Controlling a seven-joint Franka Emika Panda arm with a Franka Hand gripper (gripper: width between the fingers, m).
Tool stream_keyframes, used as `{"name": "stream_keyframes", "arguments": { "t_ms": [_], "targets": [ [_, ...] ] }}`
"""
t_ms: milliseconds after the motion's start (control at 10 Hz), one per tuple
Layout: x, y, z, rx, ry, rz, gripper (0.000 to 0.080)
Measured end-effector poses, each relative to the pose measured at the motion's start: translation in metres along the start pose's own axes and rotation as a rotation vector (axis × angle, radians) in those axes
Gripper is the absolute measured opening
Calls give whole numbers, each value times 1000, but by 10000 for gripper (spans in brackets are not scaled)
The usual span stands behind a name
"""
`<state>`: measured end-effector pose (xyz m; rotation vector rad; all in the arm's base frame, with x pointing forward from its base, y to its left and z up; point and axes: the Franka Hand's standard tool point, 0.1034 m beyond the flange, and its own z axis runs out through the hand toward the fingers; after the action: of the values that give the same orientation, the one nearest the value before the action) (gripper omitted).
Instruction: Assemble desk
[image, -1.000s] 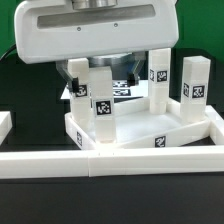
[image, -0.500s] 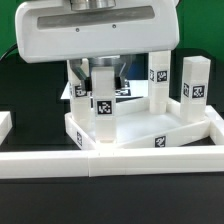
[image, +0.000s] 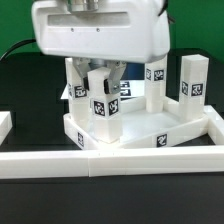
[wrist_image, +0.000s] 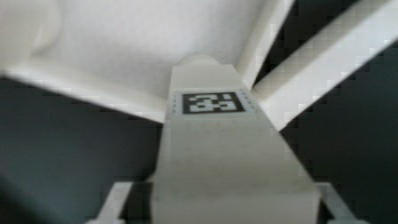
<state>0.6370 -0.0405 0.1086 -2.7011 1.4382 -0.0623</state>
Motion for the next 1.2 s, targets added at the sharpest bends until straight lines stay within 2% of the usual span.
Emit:
{"name": "stream_keyframes", "arguments": {
  "t_ms": [100,200,500,600,700,800,900,1200],
  "targets": [
    [1,2,0,5,-8,157,288],
    [1,5,1,21,-12,268,288],
    [1,6,0,24,-8,315,289],
    [-1,5,1,23,-7,200,449],
    [-6,0,1,27,-10,45,449],
    [-12,-3,3,29,-16,-126,575],
    [-16,0,5,26,-37,-380,634],
    [-14,1,5,25,-32,-578,647]
  ]
}}
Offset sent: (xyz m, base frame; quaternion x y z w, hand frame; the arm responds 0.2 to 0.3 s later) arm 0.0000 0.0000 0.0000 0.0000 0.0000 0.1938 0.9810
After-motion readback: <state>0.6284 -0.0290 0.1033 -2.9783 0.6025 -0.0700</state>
